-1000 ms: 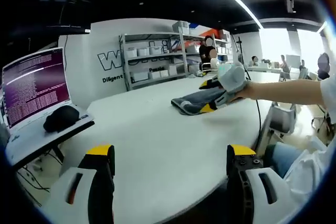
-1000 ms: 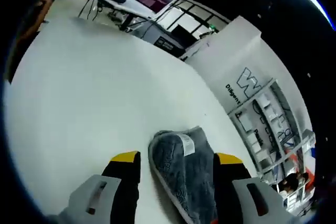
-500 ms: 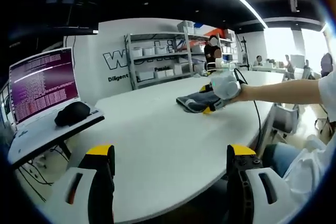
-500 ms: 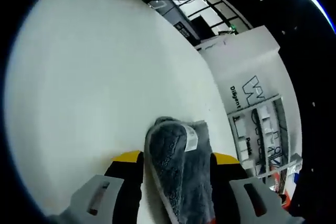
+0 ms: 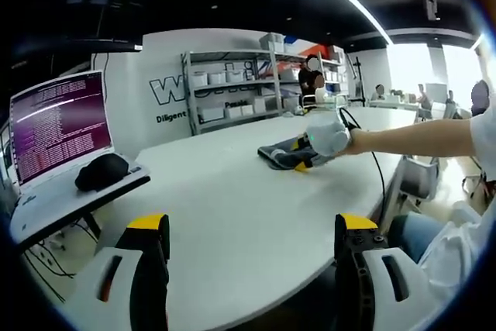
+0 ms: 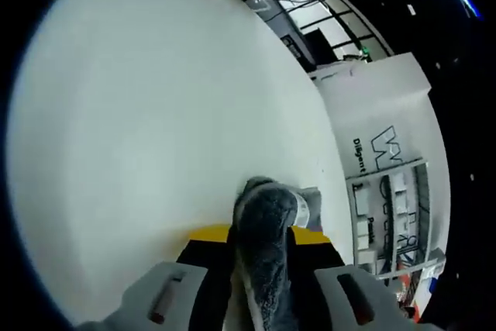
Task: Open the folded towel by lifting each exposed corner and separating the folded layers until the towel lies flat within the target outline without major curled edges
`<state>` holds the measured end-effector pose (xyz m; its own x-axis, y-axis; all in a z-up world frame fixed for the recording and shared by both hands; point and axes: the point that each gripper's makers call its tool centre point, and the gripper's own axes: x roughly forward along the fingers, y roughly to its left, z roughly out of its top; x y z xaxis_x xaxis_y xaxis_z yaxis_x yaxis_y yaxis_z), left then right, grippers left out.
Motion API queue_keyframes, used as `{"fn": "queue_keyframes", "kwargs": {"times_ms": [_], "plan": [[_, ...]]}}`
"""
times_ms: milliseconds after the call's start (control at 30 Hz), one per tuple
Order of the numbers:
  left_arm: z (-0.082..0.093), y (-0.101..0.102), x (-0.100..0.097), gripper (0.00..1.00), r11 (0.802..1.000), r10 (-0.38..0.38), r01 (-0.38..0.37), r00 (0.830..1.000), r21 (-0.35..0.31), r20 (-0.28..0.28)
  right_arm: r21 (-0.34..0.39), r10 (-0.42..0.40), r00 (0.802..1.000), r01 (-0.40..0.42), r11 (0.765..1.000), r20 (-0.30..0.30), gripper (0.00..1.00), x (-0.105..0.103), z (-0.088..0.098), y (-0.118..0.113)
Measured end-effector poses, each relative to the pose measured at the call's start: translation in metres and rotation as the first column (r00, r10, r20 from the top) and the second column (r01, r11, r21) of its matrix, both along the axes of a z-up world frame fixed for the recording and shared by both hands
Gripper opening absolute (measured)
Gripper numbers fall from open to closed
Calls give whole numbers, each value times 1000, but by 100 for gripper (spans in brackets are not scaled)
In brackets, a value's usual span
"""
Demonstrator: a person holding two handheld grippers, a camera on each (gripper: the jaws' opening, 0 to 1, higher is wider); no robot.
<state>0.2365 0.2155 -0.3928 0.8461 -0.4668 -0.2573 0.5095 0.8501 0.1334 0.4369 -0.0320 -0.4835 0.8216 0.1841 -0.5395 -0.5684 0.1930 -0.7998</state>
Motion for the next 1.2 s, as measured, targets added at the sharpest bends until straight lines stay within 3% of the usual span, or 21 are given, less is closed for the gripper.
{"fn": "queue_keyframes", "kwargs": {"times_ms": [200,400,633,867,1200], "plan": [[1,-3,6,87,1000,-9,9,1000,-8,0,3,-12,999,12,1000,-33,7,1,-9,-8],[1,-13,12,87,999,-35,35,999,-7,0,43,-17,999,19,999,-43,5,2,-8,-11],[0,-23,15,87,998,-66,66,998,0,-2,141,-38,999,43,989,-38,3,6,0,-14],[0,-29,20,87,997,-83,83,997,-2,-2,243,-67,998,70,968,-24,2,11,19,-20],[-1,-36,23,87,995,-102,102,995,-1,-2,385,-133,991,129,914,-16,2,13,41,-32]]}}
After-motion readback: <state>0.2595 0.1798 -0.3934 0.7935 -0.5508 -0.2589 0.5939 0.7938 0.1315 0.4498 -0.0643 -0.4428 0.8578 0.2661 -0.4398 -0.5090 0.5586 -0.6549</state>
